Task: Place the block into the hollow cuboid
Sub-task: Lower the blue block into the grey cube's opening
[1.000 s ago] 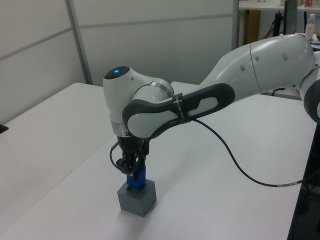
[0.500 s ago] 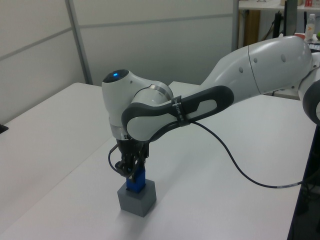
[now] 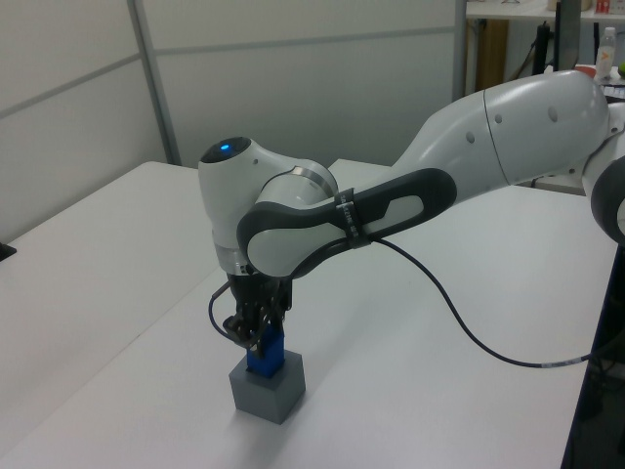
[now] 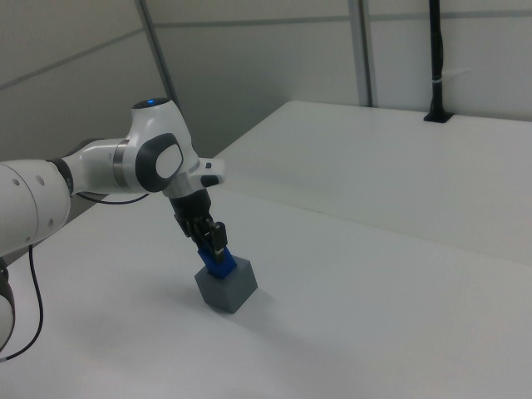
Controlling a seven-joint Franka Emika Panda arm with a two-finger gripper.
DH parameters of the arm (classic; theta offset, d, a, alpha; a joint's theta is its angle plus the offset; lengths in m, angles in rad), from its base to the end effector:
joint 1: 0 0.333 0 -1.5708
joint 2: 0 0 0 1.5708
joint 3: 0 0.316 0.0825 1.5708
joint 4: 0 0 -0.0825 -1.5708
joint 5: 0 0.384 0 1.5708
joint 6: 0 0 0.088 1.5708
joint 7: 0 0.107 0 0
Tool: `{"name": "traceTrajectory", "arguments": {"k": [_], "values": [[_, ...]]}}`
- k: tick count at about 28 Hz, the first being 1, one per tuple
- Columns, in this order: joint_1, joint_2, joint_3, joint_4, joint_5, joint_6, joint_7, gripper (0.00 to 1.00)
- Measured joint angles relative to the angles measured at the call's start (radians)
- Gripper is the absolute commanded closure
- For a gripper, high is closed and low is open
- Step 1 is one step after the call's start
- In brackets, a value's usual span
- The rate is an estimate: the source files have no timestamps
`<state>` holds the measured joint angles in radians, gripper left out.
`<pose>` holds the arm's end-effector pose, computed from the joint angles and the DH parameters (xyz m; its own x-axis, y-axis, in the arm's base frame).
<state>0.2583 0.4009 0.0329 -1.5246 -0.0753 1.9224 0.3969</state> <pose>0.6497 0.1861 0.4287 0.9965 -0.0816 0.0191 -0.0826 -0.9951 0.0546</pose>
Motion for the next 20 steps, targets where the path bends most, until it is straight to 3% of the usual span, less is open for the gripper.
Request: {"name": "traceTrajectory", "arguments": {"k": [18,20], "values": [[0.001,0.015,0.005,-0.002,0.000,0.000,-0.101,0.52],[0.000,0.018,0.005,0.000,0.000,0.000,-0.105,0.38]]}}
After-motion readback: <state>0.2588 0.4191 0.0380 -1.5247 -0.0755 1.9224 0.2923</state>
